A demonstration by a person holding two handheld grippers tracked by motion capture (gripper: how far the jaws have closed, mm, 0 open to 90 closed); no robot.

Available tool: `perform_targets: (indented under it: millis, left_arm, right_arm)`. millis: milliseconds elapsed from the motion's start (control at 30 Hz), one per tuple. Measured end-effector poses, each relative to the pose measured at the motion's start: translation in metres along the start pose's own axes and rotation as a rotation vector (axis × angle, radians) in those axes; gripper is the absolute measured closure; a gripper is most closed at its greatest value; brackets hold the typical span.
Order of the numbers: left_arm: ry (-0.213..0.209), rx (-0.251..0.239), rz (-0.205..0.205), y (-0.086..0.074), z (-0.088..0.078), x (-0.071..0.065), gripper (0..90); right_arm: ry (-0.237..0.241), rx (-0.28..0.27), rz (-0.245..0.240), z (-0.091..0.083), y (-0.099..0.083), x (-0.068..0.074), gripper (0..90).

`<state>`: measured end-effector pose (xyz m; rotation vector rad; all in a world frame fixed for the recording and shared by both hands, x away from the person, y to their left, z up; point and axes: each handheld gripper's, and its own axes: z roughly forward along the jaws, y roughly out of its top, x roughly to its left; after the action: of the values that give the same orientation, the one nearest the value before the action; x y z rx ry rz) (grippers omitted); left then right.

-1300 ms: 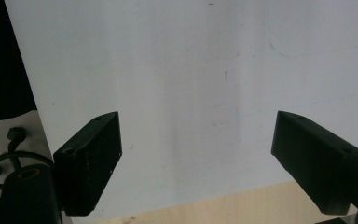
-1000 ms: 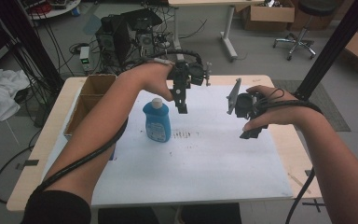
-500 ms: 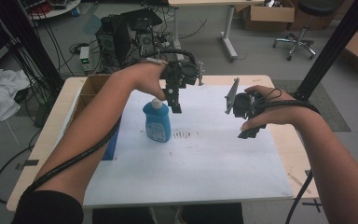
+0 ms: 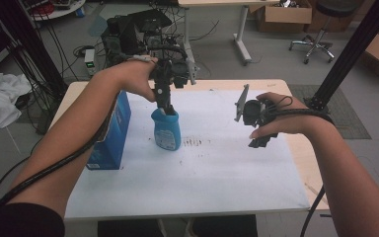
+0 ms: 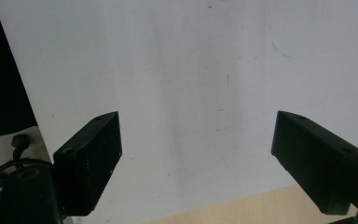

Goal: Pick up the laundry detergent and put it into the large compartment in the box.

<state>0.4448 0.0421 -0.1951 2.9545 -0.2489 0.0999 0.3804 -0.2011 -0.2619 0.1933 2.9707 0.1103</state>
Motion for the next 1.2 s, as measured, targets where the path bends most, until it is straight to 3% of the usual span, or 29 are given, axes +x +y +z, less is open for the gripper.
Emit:
perform_targets:
  millis: [500,800,1200]
  left_arm:
    - [0.019,0.011,0.002,-0.033,0.001,-0.004,0.1]
    - [0.011,0.033,0.023,-0.038,0.007,-0.007,0.1]
    - [-0.012,0.036,0.058,-0.040,0.028,-0.001,0.1]
  right_arm:
    - [-0.023,-0.001,0.002,-0.008,0.002,0.005,16.2]
    - [-0.016,-0.009,0.012,-0.002,0.000,0.008,16.2]
    - [-0.014,-0.007,0.016,0.003,-0.001,0.009,16.2]
